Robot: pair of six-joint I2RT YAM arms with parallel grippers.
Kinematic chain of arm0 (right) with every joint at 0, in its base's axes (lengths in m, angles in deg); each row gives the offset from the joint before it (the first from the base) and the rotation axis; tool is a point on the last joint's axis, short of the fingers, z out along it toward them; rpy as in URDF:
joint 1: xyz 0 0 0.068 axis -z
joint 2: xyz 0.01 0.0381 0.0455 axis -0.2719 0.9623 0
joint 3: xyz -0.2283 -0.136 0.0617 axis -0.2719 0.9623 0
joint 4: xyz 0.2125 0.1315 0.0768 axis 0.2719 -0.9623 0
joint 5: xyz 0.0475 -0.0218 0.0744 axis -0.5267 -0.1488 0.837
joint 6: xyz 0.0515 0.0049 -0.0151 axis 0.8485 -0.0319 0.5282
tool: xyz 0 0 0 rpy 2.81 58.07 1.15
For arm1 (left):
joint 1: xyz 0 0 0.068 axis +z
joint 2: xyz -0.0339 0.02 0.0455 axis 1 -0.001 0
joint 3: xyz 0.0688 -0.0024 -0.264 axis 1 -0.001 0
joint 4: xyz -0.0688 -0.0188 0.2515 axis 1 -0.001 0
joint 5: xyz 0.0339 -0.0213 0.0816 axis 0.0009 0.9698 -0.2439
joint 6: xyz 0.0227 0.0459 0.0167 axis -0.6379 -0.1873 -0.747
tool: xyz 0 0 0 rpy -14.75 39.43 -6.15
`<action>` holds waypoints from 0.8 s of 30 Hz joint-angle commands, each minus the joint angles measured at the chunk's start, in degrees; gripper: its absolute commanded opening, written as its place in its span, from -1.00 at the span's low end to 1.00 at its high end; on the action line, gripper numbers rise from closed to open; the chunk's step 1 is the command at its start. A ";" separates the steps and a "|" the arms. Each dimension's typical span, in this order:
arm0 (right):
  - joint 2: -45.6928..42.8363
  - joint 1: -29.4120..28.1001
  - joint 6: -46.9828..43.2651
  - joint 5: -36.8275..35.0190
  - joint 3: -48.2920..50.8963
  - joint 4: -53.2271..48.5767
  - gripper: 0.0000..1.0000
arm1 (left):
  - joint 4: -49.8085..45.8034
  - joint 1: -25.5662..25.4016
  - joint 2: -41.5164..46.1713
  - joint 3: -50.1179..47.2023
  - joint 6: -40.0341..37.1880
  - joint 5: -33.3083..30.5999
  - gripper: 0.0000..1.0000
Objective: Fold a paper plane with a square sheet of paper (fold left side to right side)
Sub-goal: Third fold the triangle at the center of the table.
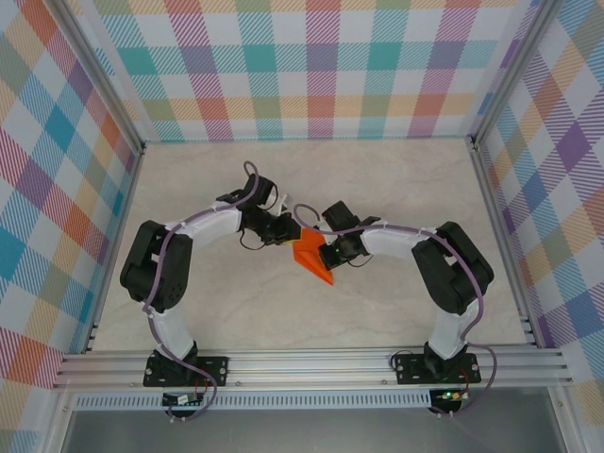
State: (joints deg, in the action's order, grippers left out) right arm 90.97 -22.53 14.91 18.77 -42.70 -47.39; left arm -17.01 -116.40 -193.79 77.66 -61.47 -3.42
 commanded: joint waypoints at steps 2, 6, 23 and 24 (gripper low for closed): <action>3.80 -0.98 -0.84 -0.11 0.51 -2.49 -1.00 | 3.63 -3.47 -0.37 -0.46 3.84 2.31 -0.70; 4.23 -1.29 -0.90 0.12 0.08 -2.58 -1.00 | 4.33 -4.02 -1.91 -1.32 5.29 0.31 -0.72; 4.60 -1.60 -1.05 0.05 -0.46 -2.98 -1.00 | 7.94 -5.53 -7.26 -4.01 7.42 -3.46 -0.73; 4.63 -1.60 -0.96 0.07 -0.46 -2.96 -1.00 | 8.02 -5.52 -7.14 -4.46 7.43 -3.51 -0.73</action>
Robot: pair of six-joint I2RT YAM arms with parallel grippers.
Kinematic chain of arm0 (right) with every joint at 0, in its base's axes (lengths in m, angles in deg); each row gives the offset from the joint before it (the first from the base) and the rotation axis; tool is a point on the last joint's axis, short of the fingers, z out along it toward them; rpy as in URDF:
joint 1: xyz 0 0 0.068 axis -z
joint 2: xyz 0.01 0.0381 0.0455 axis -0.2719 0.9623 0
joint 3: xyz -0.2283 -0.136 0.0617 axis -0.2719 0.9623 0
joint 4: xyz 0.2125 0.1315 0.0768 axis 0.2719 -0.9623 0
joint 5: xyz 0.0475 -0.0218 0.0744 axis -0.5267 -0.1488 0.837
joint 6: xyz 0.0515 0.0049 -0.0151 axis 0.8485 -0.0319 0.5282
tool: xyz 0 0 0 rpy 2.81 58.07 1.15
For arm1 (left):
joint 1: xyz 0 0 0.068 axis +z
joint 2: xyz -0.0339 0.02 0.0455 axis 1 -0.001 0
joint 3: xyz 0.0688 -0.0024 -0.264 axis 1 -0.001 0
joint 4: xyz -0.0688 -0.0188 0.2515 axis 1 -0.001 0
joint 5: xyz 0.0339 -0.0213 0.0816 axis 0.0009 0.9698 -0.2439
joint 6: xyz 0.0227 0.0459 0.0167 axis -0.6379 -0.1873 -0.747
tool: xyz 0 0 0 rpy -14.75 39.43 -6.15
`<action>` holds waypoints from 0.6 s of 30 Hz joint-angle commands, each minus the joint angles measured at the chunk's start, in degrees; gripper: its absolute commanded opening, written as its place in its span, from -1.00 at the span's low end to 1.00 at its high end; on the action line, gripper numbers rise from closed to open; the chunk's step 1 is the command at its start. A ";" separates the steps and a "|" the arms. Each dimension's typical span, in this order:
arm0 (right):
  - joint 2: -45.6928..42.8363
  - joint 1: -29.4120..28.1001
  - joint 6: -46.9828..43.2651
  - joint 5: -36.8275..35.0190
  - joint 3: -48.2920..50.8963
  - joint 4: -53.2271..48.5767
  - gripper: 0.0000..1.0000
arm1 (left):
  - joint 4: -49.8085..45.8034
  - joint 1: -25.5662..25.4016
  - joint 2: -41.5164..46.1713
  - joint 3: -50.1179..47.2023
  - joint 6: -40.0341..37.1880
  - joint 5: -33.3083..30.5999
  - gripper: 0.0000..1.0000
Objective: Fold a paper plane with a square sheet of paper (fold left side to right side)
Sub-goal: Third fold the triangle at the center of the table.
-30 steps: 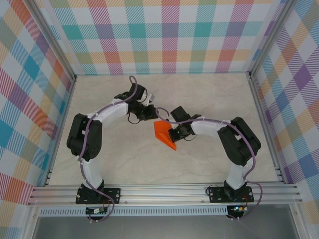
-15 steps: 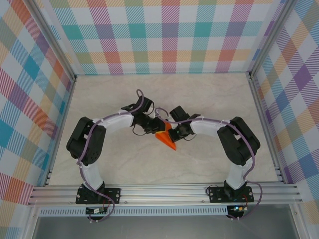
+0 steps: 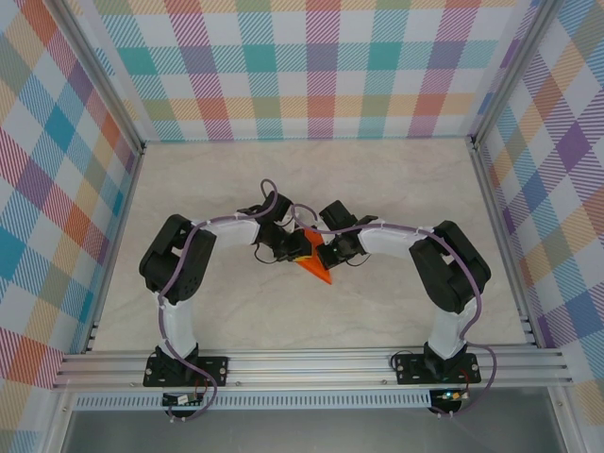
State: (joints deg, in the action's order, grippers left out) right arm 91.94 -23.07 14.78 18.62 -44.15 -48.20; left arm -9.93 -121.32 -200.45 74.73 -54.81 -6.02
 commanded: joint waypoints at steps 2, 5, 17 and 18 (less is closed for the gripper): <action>3.63 -1.08 -0.94 0.22 0.89 -2.12 -1.00 | 0.94 -0.62 -0.06 -2.49 0.77 -1.28 -0.73; 3.79 -1.05 -0.95 0.31 0.72 -2.20 -1.00 | 1.20 -0.70 0.42 -3.86 0.76 -1.52 -0.73; -2.61 0.47 2.61 1.44 -2.13 -4.00 -0.73 | 1.12 -0.70 -0.54 -6.15 0.34 -4.17 -0.74; -4.14 1.14 3.28 1.76 -2.37 -4.53 -0.62 | 1.12 -0.66 -0.66 -6.37 0.27 -4.31 -0.74</action>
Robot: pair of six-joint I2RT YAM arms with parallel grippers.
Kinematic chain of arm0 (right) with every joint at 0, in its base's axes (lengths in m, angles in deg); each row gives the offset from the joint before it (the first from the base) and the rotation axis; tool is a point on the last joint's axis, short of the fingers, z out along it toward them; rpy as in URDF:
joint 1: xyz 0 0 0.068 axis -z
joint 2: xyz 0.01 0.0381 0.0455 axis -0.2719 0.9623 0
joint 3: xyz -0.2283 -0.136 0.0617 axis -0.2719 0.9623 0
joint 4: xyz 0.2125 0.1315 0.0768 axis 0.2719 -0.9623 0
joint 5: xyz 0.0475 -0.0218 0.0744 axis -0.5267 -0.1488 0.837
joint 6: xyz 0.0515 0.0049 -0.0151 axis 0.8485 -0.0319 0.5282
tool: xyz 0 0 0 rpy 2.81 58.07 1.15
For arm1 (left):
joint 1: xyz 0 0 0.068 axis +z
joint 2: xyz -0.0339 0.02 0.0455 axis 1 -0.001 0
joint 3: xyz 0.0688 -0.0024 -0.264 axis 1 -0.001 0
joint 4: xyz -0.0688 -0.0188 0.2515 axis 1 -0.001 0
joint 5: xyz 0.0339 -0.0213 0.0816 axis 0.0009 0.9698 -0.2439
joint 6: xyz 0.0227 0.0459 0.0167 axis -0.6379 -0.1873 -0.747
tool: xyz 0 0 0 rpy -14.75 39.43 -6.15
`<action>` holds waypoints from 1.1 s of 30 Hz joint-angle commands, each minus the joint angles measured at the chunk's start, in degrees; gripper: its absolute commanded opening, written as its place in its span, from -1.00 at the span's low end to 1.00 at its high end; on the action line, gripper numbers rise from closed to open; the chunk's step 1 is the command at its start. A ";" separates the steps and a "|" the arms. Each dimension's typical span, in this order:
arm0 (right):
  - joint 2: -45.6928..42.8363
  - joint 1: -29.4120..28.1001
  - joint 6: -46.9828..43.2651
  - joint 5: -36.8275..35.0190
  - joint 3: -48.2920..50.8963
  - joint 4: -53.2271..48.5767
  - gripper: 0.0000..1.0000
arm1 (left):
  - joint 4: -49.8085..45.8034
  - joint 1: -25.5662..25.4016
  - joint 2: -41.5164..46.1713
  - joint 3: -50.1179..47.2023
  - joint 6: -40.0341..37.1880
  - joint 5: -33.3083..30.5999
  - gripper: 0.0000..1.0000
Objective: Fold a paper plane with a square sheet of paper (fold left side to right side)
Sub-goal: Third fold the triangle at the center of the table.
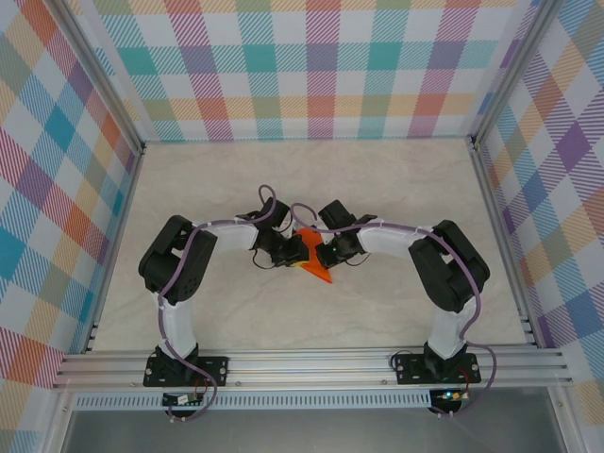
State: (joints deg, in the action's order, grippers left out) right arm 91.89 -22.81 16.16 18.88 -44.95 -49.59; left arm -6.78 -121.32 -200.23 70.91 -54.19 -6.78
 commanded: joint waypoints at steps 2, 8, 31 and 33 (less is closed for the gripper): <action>-6.98 1.77 2.80 1.81 -1.78 -4.29 -0.36 | -1.94 -0.66 -1.05 -2.78 -0.22 -3.80 -0.75; -12.10 2.03 4.13 8.70 1.18 -6.00 -0.05 | -1.76 -0.79 -0.89 -3.17 -0.15 -4.54 -0.76; -2.50 2.03 14.47 23.96 4.96 -3.24 -0.35 | -2.80 -0.88 -0.53 -2.45 -0.84 -5.12 -0.76; -2.16 2.03 14.30 23.53 5.04 -3.68 -0.35 | -2.89 -0.88 -0.62 -2.43 -0.83 -5.15 -0.77</action>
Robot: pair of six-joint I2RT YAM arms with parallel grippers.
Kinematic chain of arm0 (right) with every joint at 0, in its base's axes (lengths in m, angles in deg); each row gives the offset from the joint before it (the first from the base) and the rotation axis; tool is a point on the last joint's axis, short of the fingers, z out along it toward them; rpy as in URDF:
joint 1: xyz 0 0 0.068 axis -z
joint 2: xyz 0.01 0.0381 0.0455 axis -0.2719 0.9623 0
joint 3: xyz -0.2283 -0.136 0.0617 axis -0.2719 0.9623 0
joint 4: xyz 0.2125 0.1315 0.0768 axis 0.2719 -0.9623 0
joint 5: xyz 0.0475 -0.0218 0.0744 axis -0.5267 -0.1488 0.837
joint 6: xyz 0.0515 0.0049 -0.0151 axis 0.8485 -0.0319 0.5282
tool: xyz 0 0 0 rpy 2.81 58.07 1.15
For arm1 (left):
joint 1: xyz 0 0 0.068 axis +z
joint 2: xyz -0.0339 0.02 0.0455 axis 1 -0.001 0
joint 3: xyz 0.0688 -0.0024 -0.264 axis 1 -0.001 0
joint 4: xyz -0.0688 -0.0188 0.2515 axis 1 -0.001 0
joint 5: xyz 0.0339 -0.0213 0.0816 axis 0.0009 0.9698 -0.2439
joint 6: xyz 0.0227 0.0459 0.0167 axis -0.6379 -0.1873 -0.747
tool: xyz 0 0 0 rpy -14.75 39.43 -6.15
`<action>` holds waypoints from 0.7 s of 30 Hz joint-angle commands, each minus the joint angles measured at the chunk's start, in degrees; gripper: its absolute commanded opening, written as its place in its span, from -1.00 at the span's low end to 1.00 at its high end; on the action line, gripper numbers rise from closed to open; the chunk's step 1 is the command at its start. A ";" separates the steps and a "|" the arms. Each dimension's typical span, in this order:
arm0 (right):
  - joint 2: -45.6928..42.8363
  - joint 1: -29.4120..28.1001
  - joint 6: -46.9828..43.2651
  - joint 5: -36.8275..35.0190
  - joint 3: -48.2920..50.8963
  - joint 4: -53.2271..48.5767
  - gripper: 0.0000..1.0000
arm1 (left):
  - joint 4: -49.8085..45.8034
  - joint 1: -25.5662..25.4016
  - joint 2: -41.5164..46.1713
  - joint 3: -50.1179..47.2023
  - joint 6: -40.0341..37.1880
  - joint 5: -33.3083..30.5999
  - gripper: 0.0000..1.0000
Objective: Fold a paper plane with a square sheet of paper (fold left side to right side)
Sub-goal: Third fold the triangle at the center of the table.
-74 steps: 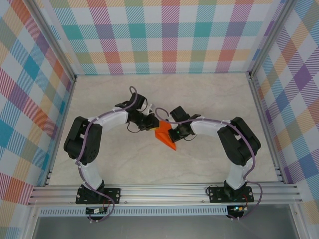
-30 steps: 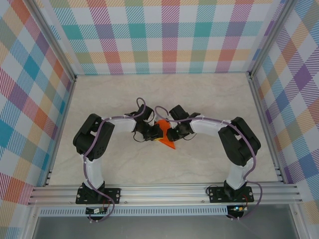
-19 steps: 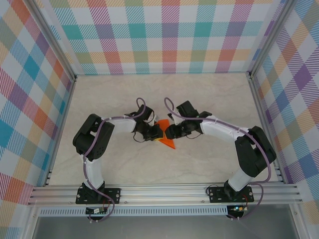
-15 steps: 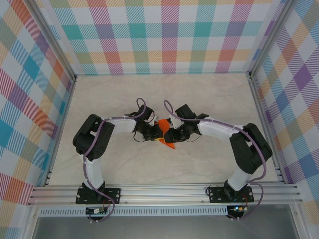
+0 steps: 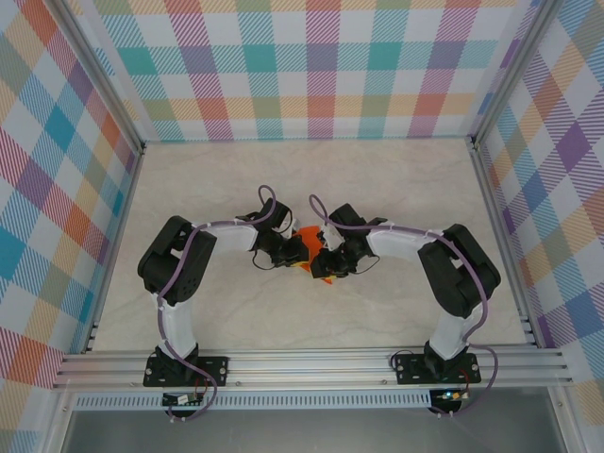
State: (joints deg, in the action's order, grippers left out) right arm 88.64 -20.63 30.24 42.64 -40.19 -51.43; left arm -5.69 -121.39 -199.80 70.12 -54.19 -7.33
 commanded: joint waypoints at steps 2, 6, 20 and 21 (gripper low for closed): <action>1.30 -0.16 0.23 -0.71 0.19 -2.28 -0.35 | -4.03 -0.82 -1.06 -1.64 -0.92 -4.66 -0.76; 1.56 -0.16 -0.14 -2.80 0.02 -3.36 -0.35 | -4.20 -0.80 -1.05 -1.40 -0.99 -4.78 -0.77; 2.27 -0.16 -0.68 -3.60 0.58 -5.05 -0.37 | -4.69 -0.81 -1.19 -1.28 -1.25 -5.05 -0.77; 2.10 -0.23 -0.60 -3.54 0.83 -5.03 -0.37 | -4.70 -0.81 -1.21 -1.29 -1.25 -5.05 -0.77</action>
State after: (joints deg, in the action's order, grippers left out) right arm 89.95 -20.65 30.15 39.84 -40.19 -52.98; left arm -5.73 -121.39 -199.80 70.12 -54.22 -7.35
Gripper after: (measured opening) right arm 0.315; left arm 0.116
